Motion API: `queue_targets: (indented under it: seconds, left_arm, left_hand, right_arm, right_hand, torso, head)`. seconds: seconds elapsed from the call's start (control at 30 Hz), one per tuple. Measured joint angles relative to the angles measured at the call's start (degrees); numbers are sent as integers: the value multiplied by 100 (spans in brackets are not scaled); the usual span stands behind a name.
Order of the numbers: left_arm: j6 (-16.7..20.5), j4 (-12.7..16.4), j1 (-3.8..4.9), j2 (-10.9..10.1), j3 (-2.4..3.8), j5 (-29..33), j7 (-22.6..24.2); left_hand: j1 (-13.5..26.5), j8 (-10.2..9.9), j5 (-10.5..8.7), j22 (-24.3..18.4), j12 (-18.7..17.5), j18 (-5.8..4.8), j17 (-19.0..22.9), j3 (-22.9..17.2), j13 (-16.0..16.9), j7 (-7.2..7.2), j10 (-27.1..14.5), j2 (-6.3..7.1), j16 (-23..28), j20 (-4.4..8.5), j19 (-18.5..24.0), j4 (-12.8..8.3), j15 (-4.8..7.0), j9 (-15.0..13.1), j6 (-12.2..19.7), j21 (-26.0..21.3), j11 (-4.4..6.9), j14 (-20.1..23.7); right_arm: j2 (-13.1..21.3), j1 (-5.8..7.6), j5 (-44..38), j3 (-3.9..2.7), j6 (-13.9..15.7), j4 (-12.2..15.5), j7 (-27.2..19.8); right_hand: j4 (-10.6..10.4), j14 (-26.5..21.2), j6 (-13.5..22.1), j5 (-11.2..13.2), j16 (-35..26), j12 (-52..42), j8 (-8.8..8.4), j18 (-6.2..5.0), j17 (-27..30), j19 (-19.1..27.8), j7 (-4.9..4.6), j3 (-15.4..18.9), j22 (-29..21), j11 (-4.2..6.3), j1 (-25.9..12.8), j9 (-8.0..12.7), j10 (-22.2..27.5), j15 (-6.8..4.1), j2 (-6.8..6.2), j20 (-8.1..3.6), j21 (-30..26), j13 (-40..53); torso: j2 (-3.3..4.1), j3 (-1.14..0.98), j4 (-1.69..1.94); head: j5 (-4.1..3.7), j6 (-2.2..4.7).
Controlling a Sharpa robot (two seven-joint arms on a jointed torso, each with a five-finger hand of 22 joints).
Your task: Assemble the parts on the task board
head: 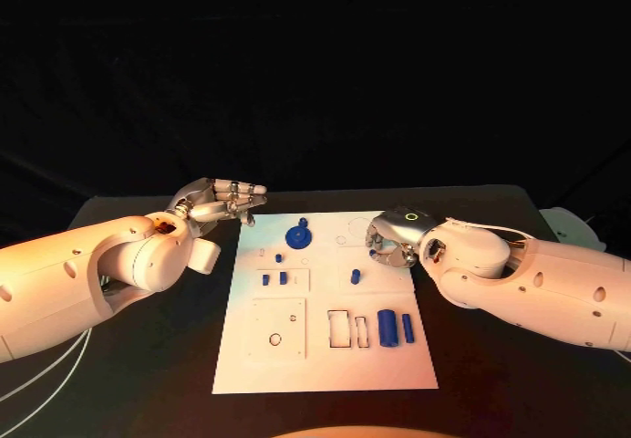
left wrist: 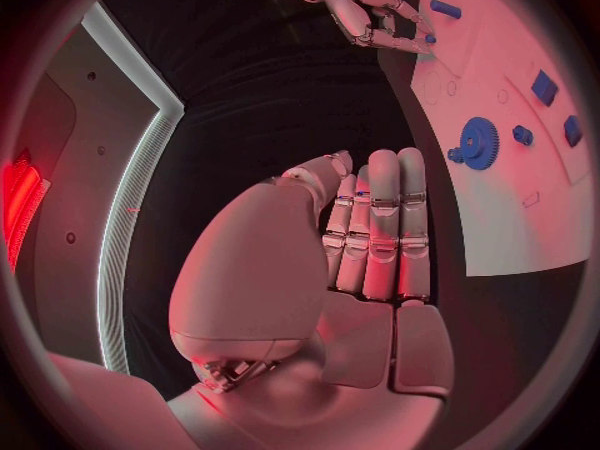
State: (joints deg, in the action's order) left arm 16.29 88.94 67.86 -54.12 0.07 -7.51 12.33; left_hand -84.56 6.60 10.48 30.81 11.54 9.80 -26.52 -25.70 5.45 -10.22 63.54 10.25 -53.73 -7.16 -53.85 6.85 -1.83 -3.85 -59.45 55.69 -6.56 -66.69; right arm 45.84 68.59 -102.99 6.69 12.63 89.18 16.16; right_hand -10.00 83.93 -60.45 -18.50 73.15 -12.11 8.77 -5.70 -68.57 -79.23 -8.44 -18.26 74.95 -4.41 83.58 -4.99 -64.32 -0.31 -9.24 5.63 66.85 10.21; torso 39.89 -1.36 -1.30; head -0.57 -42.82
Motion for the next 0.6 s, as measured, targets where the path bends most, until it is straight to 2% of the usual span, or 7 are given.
queue_targets:
  seconds: [0.03,0.23,0.4,0.5,0.6]
  left_arm:
    - [-3,2,0,-3,0,15,8]
    - [-14,5,1,-12,0,62,28]
    - [-17,5,1,-17,0,84,32]
    - [-17,4,1,-18,0,91,32]
    - [-18,3,1,-18,0,97,32]
  left_hand:
    - [-20,0,0,0,0,1,6,0,4,0,0,-20,0,0,0,0,0,0,0,0,0,0]
    - [-24,0,0,-9,0,0,18,1,5,0,-20,-24,0,20,20,-30,0,0,0,0,20,0]
    - [-24,0,0,-9,0,0,25,1,5,1,-20,-24,0,20,20,-30,0,1,0,0,20,0]
    - [-24,0,0,-18,23,0,35,1,5,-20,-40,-23,32,20,20,-30,0,1,21,-29,0,0]
    - [-24,0,0,-18,23,0,41,1,5,-20,-41,-23,32,20,20,-30,0,1,21,-29,-1,0]
  right_arm:
    - [-6,-7,-7,0,-13,-5,5]
    - [-32,-27,-36,-1,-81,-25,21]
    - [-54,-40,-55,-9,-99,-32,27]
    - [-61,-46,-65,-11,-102,-34,28]
    - [-68,-51,-71,-14,-102,-41,28]
  right_hand:
    - [10,0,-16,0,0,0,0,0,-7,0,-15,-10,0,-6,0,0,-25,0,0,0,4,-7]
    - [51,0,-100,0,34,0,0,0,-28,-21,29,-82,-1,8,0,-4,-117,0,0,-21,70,-44]
    - [113,0,-194,0,67,0,0,0,-55,-63,72,-175,-1,64,0,-25,-224,0,0,-23,146,-63]
    - [163,21,-271,100,100,0,-4,0,-73,-82,78,-273,-1,76,34,-37,-291,-21,34,-42,204,-83]
    - [215,5,-323,133,124,23,-5,88,-91,-82,107,-331,-2,92,61,-54,-357,-39,61,-42,251,-99]
  torso:
    - [0,0,-1]
    - [-1,-3,-1]
    - [-7,-6,-1]
    - [-8,-7,-2]
    - [-11,-7,-2]
  head:
    - [0,-4]
    - [10,-28]
    - [22,-42]
    - [26,-46]
    - [26,-50]
